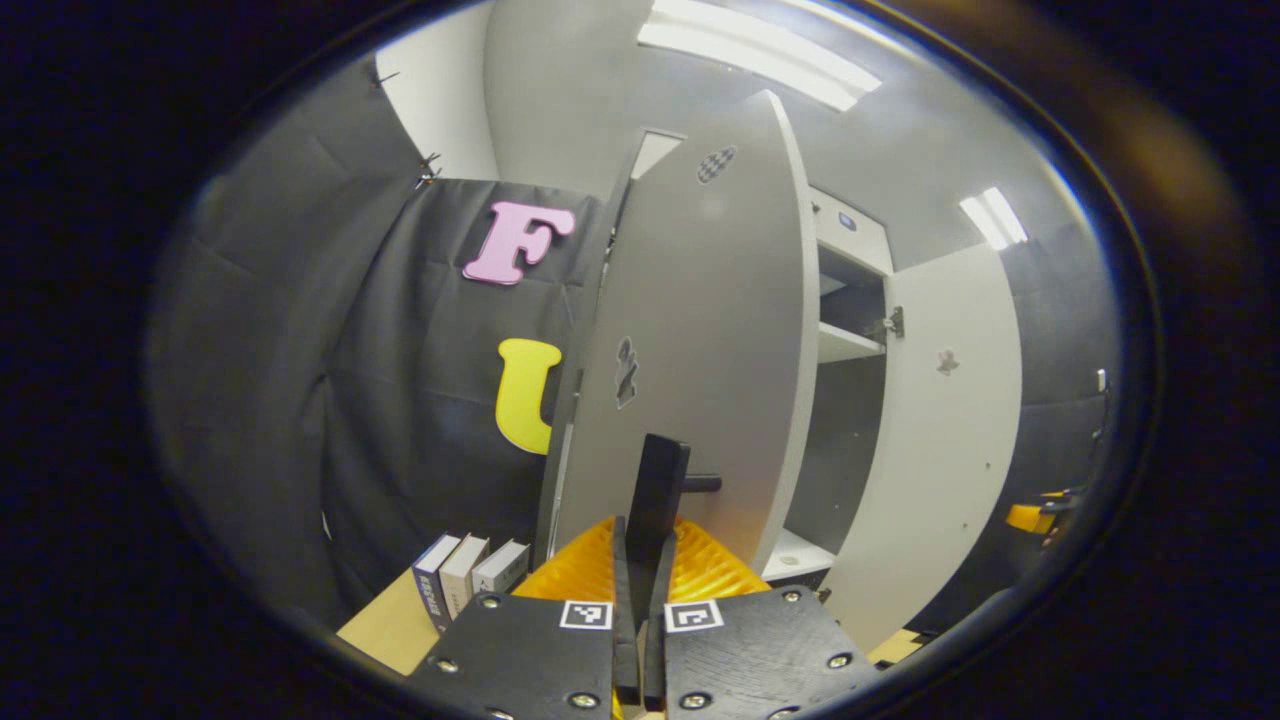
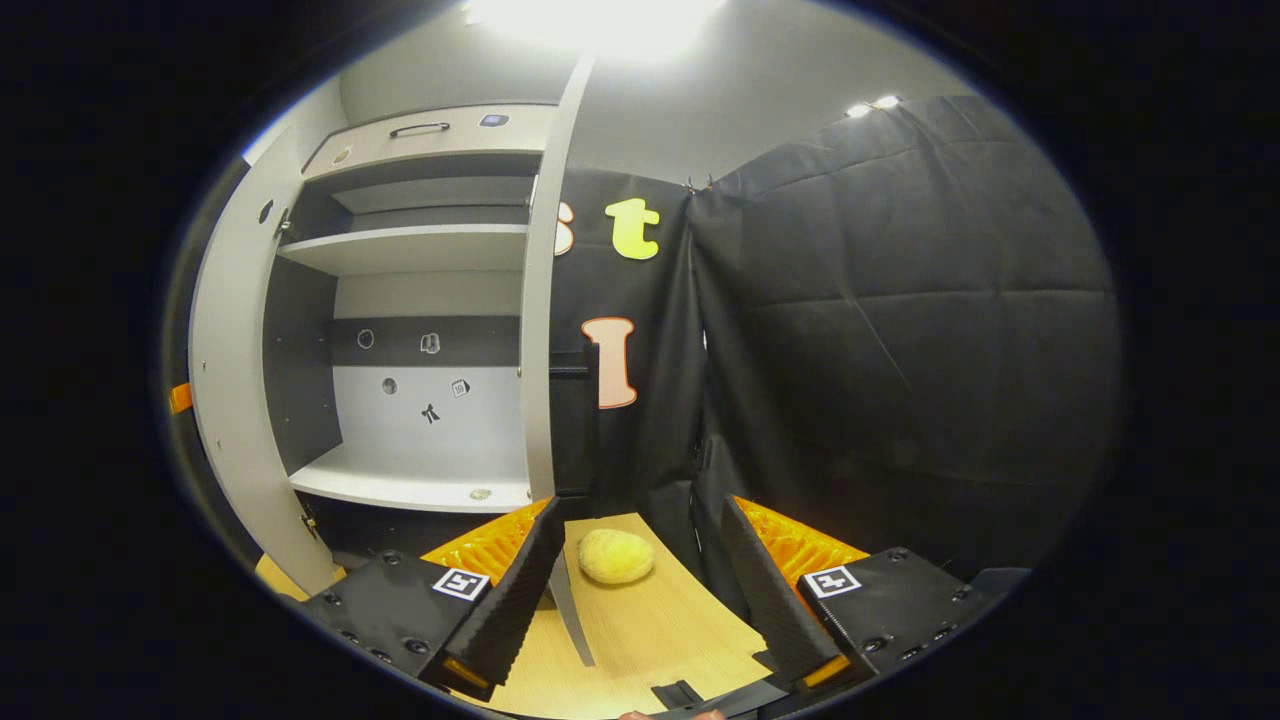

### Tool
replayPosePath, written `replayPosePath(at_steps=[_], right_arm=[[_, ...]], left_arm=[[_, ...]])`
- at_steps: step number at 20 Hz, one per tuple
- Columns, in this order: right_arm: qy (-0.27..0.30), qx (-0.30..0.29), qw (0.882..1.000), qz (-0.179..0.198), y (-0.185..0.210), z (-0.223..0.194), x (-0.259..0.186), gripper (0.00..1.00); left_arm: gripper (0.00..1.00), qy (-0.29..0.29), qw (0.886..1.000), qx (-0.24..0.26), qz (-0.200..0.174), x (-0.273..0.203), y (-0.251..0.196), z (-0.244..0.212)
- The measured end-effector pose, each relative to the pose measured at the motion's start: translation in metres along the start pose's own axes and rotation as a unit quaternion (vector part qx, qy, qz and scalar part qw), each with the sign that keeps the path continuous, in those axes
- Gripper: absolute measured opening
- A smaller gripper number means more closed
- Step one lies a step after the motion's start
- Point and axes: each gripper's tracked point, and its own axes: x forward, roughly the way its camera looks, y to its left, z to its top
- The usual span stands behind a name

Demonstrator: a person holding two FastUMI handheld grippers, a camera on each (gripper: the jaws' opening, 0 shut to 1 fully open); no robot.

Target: Open the right door of the double-door shoe cabinet with the right hand, and open the left door with the left hand.

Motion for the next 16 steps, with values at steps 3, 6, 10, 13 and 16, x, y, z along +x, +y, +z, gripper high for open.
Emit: replayPosePath(at_steps=[3, 6, 10, 13, 16], right_arm=[[0.004, -0.004, 1.000, 0.006, 0.003, -0.001, 0.003, 0.94], [0.006, -0.001, 1.000, 0.013, 0.007, 0.000, 0.001, 0.94], [0.007, -0.005, 1.000, 0.016, 0.007, 0.002, -0.010, 0.94], [0.008, -0.003, 1.000, 0.012, 0.007, 0.006, -0.008, 0.93], [0.014, 0.004, 1.000, 0.011, 0.007, 0.003, -0.010, 1.00]], left_arm=[[0.04, -0.013, 1.000, -0.007, 0.014, 0.000, 0.007, 0.006], [0.04, -0.010, 0.998, 0.011, 0.061, 0.000, 0.037, 0.005], [0.02, 0.002, 0.999, 0.010, 0.037, -0.006, 0.025, 0.003], [0.02, 0.005, 0.997, 0.065, 0.050, -0.011, 0.034, -0.001], [0.02, 0.026, 0.995, 0.075, 0.053, -0.004, 0.034, -0.015]])
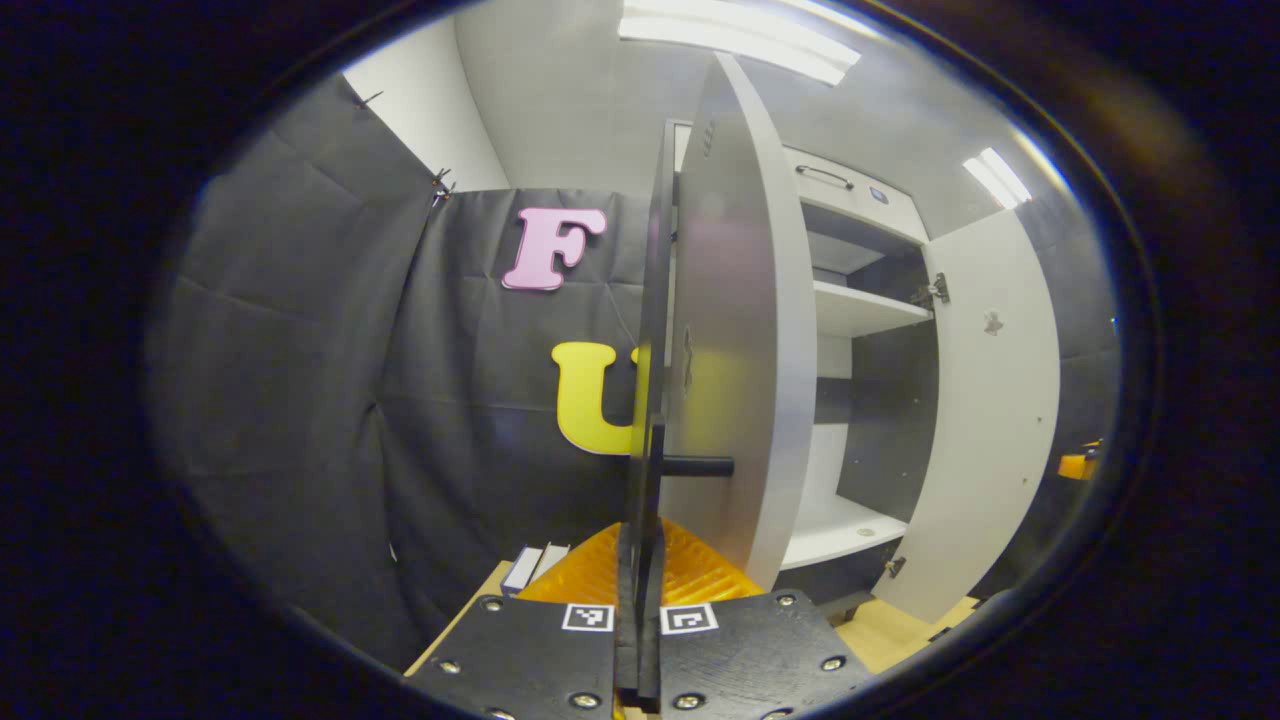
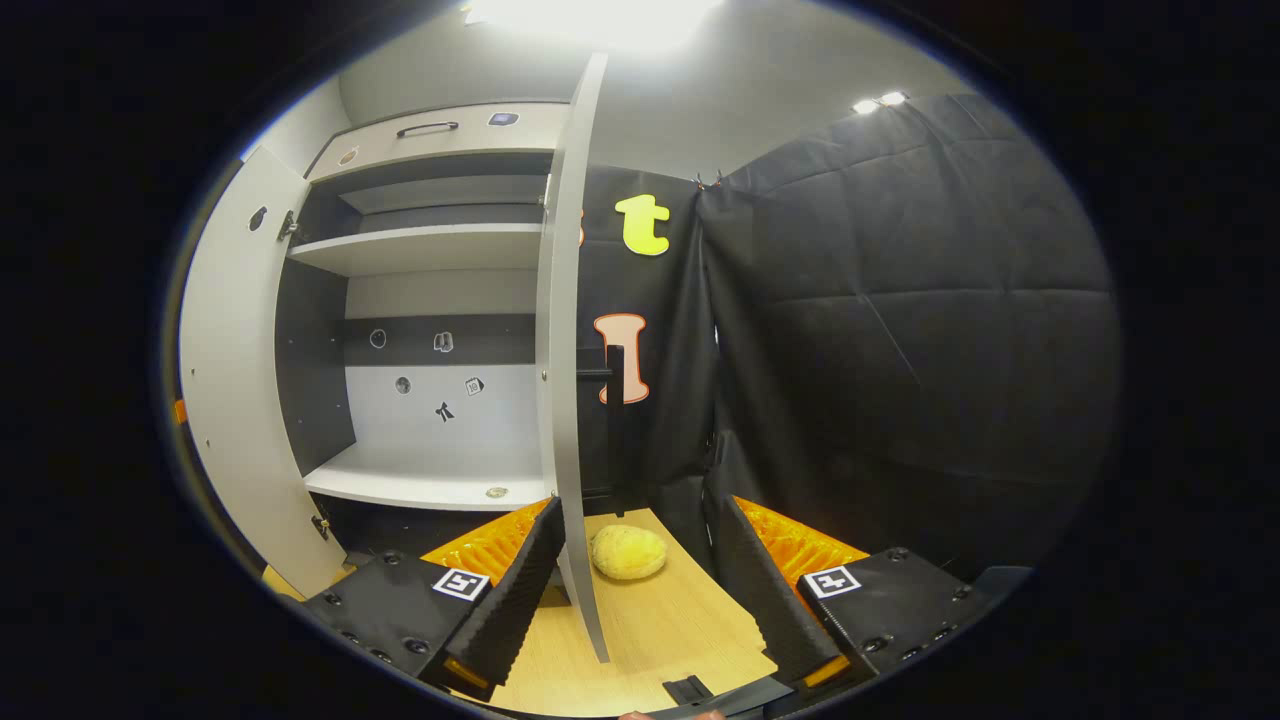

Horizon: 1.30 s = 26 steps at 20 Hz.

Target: Open the right door of the double-door shoe cabinet with the right hand, and open the left door with the left hand.

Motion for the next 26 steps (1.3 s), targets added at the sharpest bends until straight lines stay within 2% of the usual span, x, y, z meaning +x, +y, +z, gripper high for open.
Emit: replayPosePath(at_steps=[1, 3, 5, 7, 8, 10, 11, 12, 15, 17, 18, 19, 21, 26], right_arm=[[0.002, -0.001, 1.000, 0.000, 0.001, 0.001, 0.000, 0.94], [0.001, -0.006, 1.000, 0.002, 0.002, 0.006, 0.001, 0.94], [-0.004, -0.008, 1.000, 0.009, 0.002, 0.006, 0.000, 0.98], [-0.005, -0.008, 1.000, 0.015, 0.002, 0.005, 0.004, 0.98], [-0.004, -0.007, 1.000, 0.016, 0.002, 0.005, 0.005, 0.94], [-0.003, 0.000, 1.000, 0.023, 0.002, 0.006, 0.011, 0.94], [0.000, 0.006, 1.000, 0.027, 0.002, 0.006, 0.016, 0.99], [0.003, 0.013, 0.999, 0.033, 0.001, 0.003, 0.019, 0.94], [-0.002, 0.016, 0.999, 0.043, -0.005, 0.000, 0.019, 0.98], [0.002, 0.020, 0.998, 0.061, -0.003, -0.006, 0.019, 0.93], [0.003, 0.019, 0.997, 0.071, -0.002, -0.008, 0.020, 0.93], [0.004, 0.017, 0.997, 0.077, -0.001, -0.009, 0.021, 0.98], [0.002, 0.019, 0.995, 0.100, 0.004, -0.009, 0.021, 0.98], [-0.008, 0.014, 0.986, 0.168, 0.019, -0.008, 0.017, 0.98]], left_arm=[[0.02, 0.003, 1.000, -0.010, -0.003, -0.001, -0.002, -0.001], [0.02, 0.005, 0.999, -0.040, -0.011, -0.002, -0.006, 0.001], [0.02, 0.011, 0.998, -0.058, -0.011, -0.004, -0.006, 0.001], [0.04, 0.019, 0.998, -0.067, 0.002, -0.007, -0.002, -0.001], [0.02, 0.022, 0.997, -0.070, 0.008, -0.012, -0.001, -0.001], [0.00, 0.026, 0.997, -0.065, 0.019, -0.024, -0.001, -0.001], [0.00, 0.027, 0.997, -0.060, 0.026, -0.030, -0.002, 0.000], [0.00, 0.025, 0.998, -0.055, 0.035, -0.037, -0.002, 0.002], [0.00, -0.003, 0.997, -0.036, 0.062, -0.065, -0.010, 0.024], [0.02, -0.032, 0.996, -0.032, 0.072, -0.083, -0.021, 0.041], [0.02, -0.040, 0.996, -0.032, 0.072, -0.092, -0.030, 0.048], [0.02, -0.045, 0.996, -0.029, 0.073, -0.096, -0.039, 0.050], [0.02, -0.049, 0.995, -0.014, 0.089, -0.110, -0.049, 0.054], [0.33, -0.043, 0.993, 0.011, 0.110, -0.128, -0.093, 0.050]])
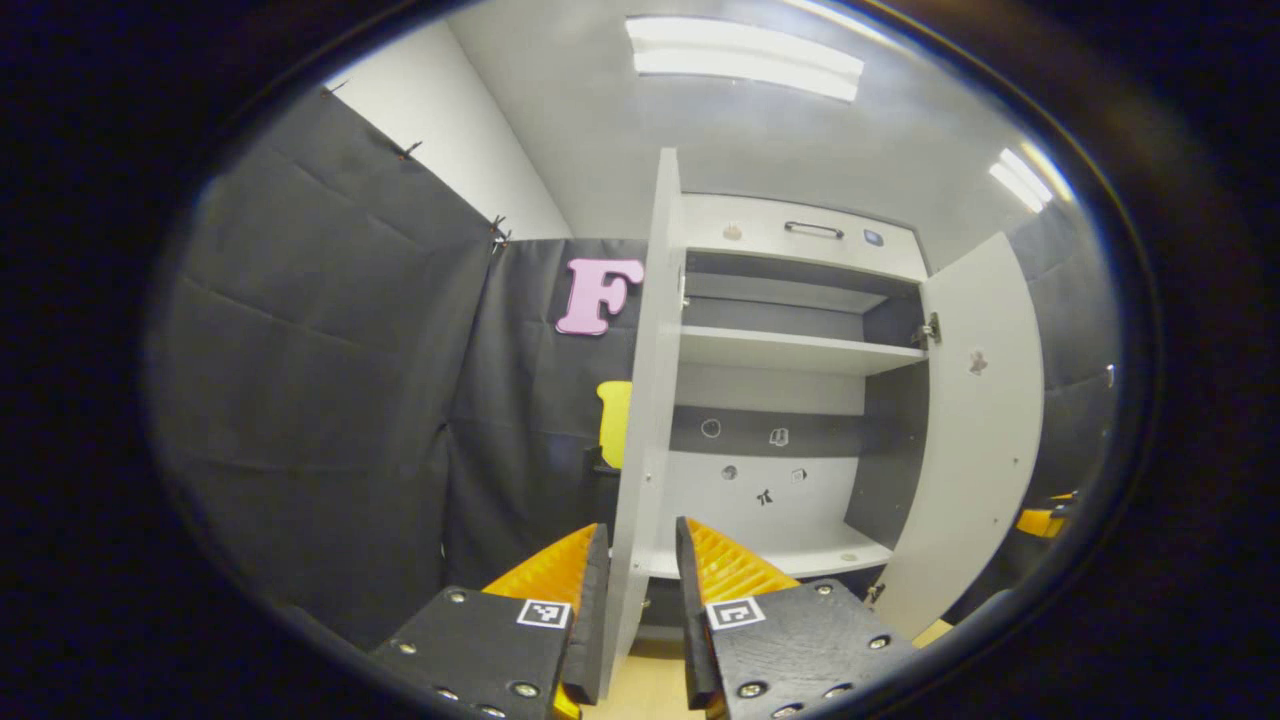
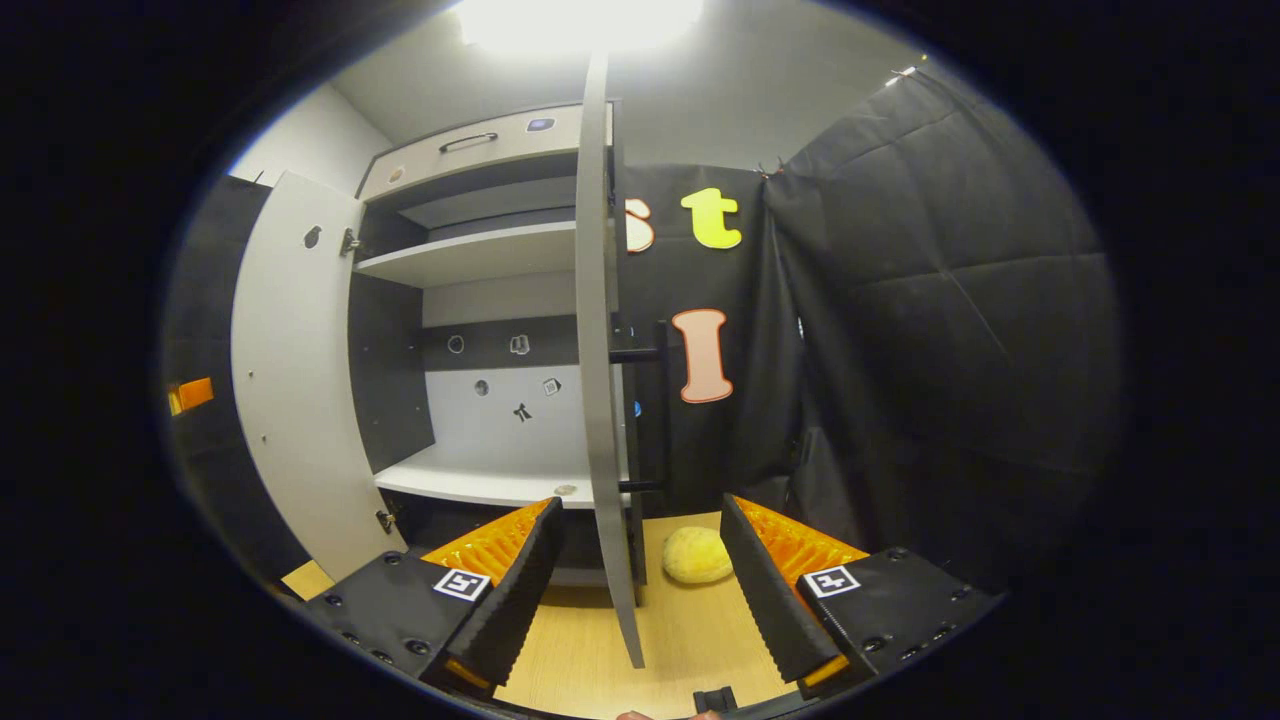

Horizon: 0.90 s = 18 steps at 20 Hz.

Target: Open the right door of the double-door shoe cabinet with the right hand, and open the left door with the left hand.

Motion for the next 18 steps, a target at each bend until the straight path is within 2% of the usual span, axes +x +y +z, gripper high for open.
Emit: replayPosePath(at_steps=[3, 4, 5, 6, 8, 9, 11, 15, 18], right_arm=[[-0.002, 0.002, 0.999, 0.043, 0.011, -0.004, -0.001, 0.98], [-0.001, 0.001, 0.999, 0.052, 0.013, -0.006, -0.003, 0.93], [-0.001, -0.002, 0.998, 0.059, 0.016, -0.007, -0.005, 0.93], [-0.003, -0.004, 0.998, 0.061, 0.018, -0.010, -0.008, 0.98], [-0.005, -0.005, 0.998, 0.059, 0.021, -0.014, -0.011, 0.98], [-0.002, -0.003, 0.998, 0.057, 0.023, -0.016, -0.011, 0.98], [0.003, 0.000, 0.998, 0.055, 0.028, -0.018, -0.011, 0.98], [0.008, 0.004, 0.999, 0.032, 0.040, -0.015, -0.008, 0.98], [0.009, -0.006, 1.000, 0.012, 0.059, -0.013, -0.006, 0.98]], left_arm=[[0.33, 0.003, 1.000, 0.020, 0.002, -0.015, -0.020, 0.000], [0.46, 0.008, 1.000, 0.024, 0.001, -0.018, -0.025, -0.002], [0.59, 0.012, 1.000, 0.028, 0.001, -0.023, -0.030, -0.003], [0.72, 0.014, 0.999, 0.032, 0.000, -0.024, -0.035, -0.005], [0.88, 0.019, 0.999, 0.041, -0.001, -0.024, -0.040, -0.010], [0.92, 0.020, 0.999, 0.046, -0.005, -0.024, -0.044, -0.012], [0.92, 0.022, 0.998, 0.052, -0.011, -0.023, -0.046, -0.018], [0.94, 0.034, 0.997, 0.033, -0.057, -0.004, -0.059, -0.038], [0.92, 0.035, 0.995, 0.046, -0.085, 0.003, -0.057, -0.044]])
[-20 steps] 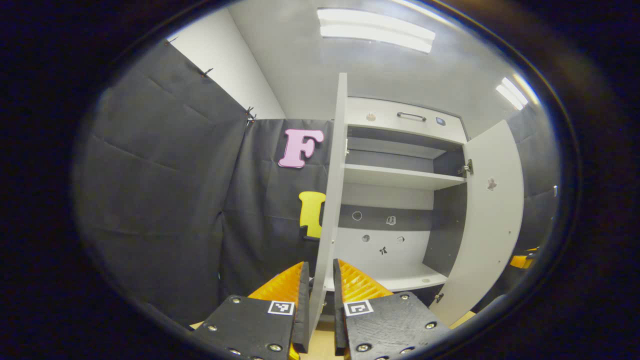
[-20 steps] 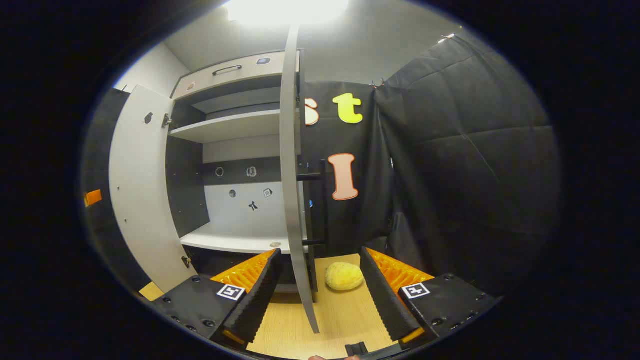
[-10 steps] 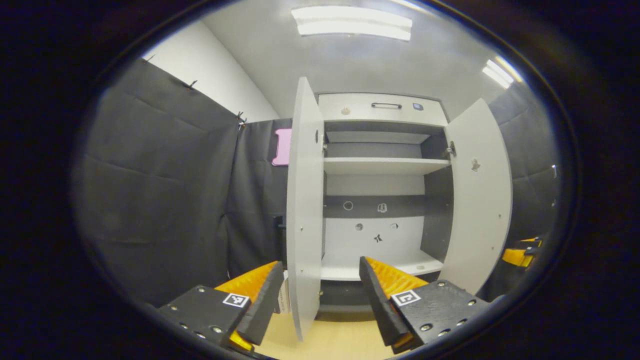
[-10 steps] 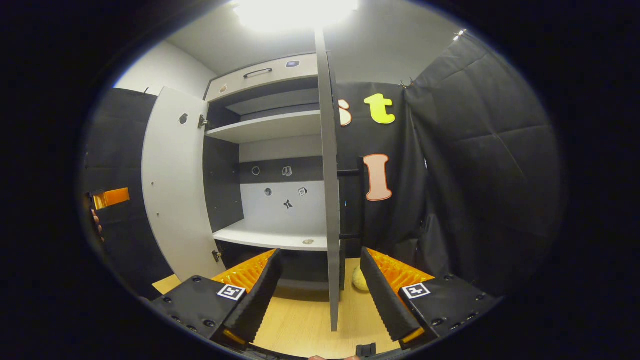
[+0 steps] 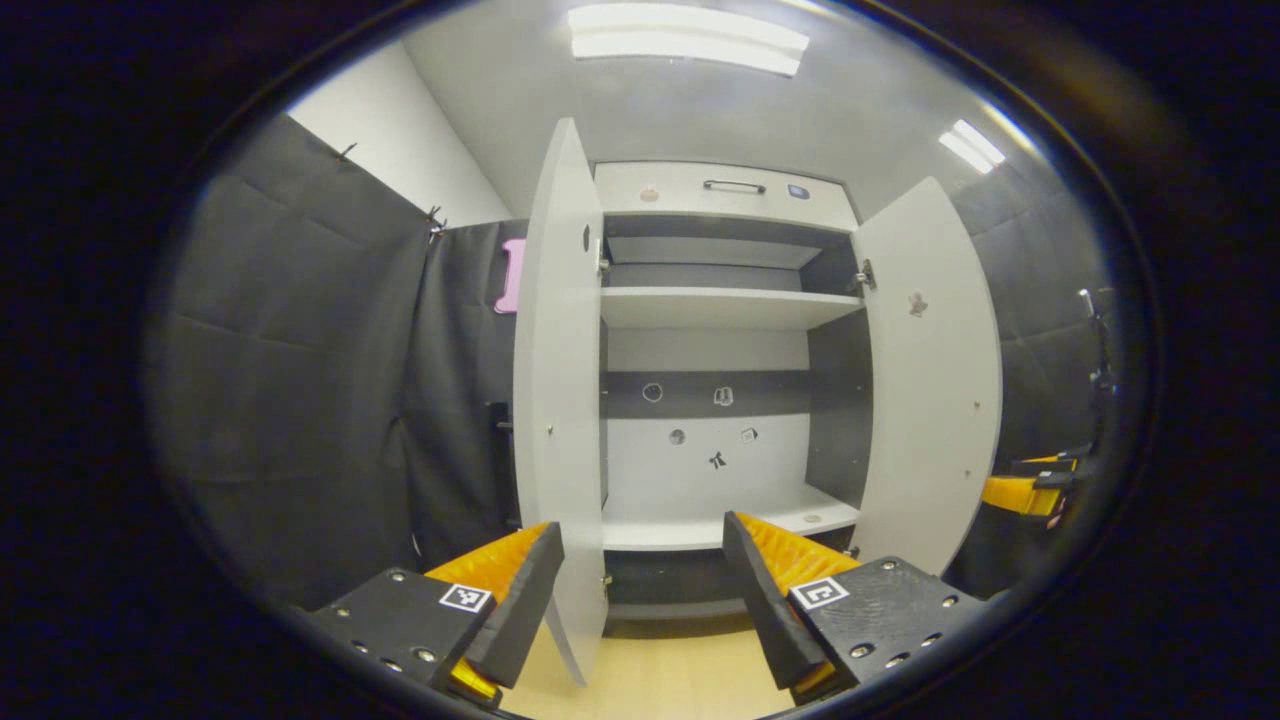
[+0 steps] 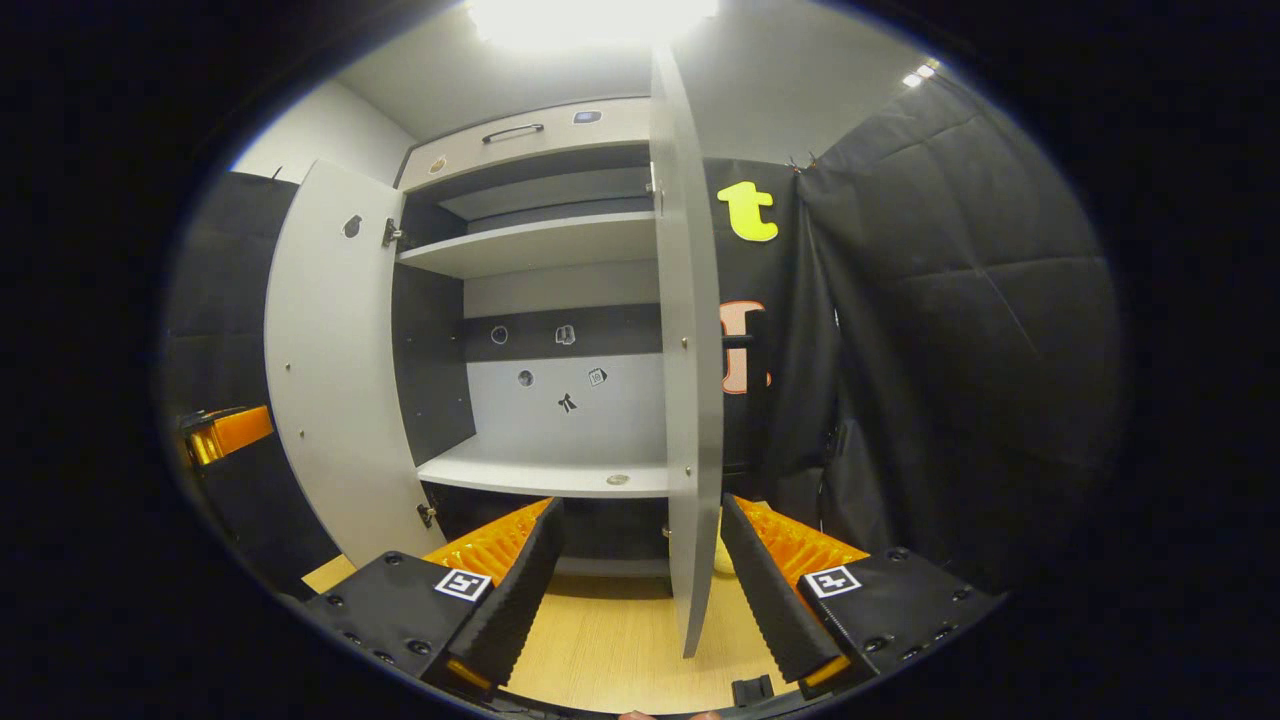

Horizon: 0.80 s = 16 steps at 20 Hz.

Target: Open the right door of the double-door shoe cabinet with the right hand, and open the left door with the left hand.

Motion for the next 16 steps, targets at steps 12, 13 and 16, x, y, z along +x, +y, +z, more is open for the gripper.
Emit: replayPosePath(at_steps=[12, 13, 16], right_arm=[[0.009, -0.013, 0.999, -0.031, 0.083, -0.006, -0.010, 0.94], [0.015, -0.006, 0.999, -0.034, 0.087, -0.011, -0.012, 0.98], [0.024, -0.001, 0.999, -0.041, 0.088, -0.024, -0.018, 0.94]], left_arm=[[0.92, 0.001, 0.998, -0.030, -0.060, 0.007, 0.042, -0.041], [0.92, 0.006, 0.997, -0.035, -0.067, 0.005, 0.039, -0.048], [0.92, 0.023, 0.995, -0.045, -0.090, -0.002, 0.025, -0.073]])
